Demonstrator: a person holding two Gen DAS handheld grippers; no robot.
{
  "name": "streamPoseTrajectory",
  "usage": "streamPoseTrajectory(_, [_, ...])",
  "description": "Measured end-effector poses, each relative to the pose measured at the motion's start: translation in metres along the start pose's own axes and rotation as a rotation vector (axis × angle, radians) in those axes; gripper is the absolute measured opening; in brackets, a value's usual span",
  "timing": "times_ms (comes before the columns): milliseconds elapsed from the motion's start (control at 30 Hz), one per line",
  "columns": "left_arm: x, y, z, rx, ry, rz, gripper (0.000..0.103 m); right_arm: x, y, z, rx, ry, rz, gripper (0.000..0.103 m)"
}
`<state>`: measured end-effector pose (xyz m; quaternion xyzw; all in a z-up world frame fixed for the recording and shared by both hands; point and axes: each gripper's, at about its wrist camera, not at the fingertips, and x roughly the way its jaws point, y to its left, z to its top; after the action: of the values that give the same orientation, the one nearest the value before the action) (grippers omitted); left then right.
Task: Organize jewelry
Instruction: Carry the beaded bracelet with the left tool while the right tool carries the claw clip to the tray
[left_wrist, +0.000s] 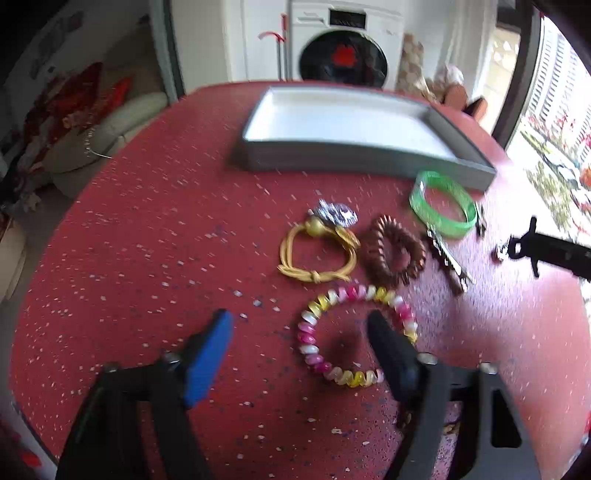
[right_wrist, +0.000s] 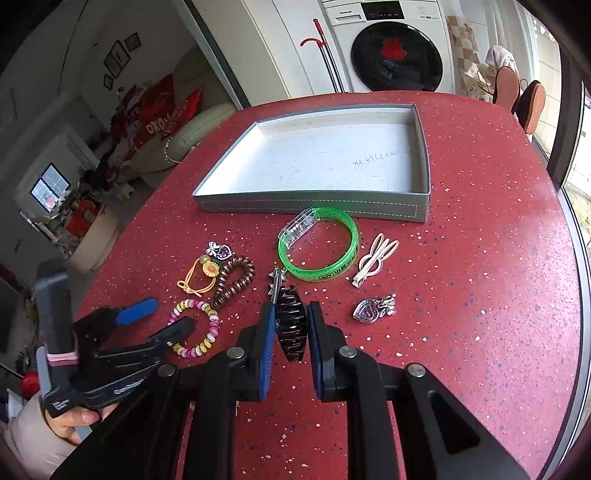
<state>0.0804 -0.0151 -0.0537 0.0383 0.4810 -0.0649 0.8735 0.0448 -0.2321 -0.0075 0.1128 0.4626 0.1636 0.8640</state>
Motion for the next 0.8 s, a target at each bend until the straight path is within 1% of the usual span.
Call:
streamPoseTrajectory(67, [0.000,-0.005,-0.002,0.019,-0.013,-0.011,0.064,-0.001,0.000,0.000,0.002,-0.002,0.000,0.019])
streamPoseTrajectory(100, [0.000,-0.008,-0.002,0.037,-0.016,-0.030,0.044,-0.001,-0.001,-0.001,0.002,-0.003,-0.001,0.019])
streamPoseTrajectory(133, [0.000,-0.011,-0.003,0.053,-0.016,-0.028,0.027,-0.002,-0.001,0.000,0.002,-0.005,-0.002,0.019])
streamPoseTrajectory(167, [0.000,-0.015,-0.004,0.074,-0.018,-0.020,0.027,-0.003,-0.001,0.000,0.002,-0.006,-0.002,0.019])
streamPoseTrajectory(200, [0.000,-0.017,-0.006,0.079,-0.022,-0.029,0.026,-0.004,-0.001,-0.001,0.004,-0.008,-0.002,0.019])
streamPoseTrajectory(233, [-0.001,-0.017,-0.007,0.074,-0.025,-0.057,0.026,-0.005,-0.001,-0.001,0.006,-0.011,-0.001,0.019])
streamPoseTrajectory(267, [-0.003,-0.016,-0.009,0.056,-0.028,-0.098,0.026,-0.006,-0.002,0.000,0.006,-0.013,-0.002,0.019])
streamPoseTrajectory(300, [-0.006,-0.014,-0.011,0.038,-0.034,-0.120,0.026,-0.007,-0.002,0.001,0.007,-0.016,-0.003,0.019])
streamPoseTrajectory(367, [-0.011,-0.012,-0.009,0.022,-0.044,-0.127,0.026,-0.009,-0.004,0.002,0.009,-0.020,-0.002,0.019])
streamPoseTrajectory(400, [-0.015,-0.011,-0.007,0.007,-0.050,-0.143,0.026,-0.011,-0.005,0.005,0.010,-0.023,-0.002,0.019])
streamPoseTrajectory(467, [-0.023,-0.006,0.000,-0.017,-0.061,-0.175,0.026,-0.014,-0.005,0.008,0.010,-0.032,-0.002,0.019])
streamPoseTrajectory(633, [-0.041,0.000,0.023,-0.032,-0.112,-0.213,0.026,-0.018,-0.007,0.028,0.005,-0.054,-0.003,0.019])
streamPoseTrajectory(800, [-0.046,-0.002,0.059,-0.010,-0.154,-0.211,0.026,-0.018,-0.013,0.055,0.000,-0.069,-0.011,0.019])
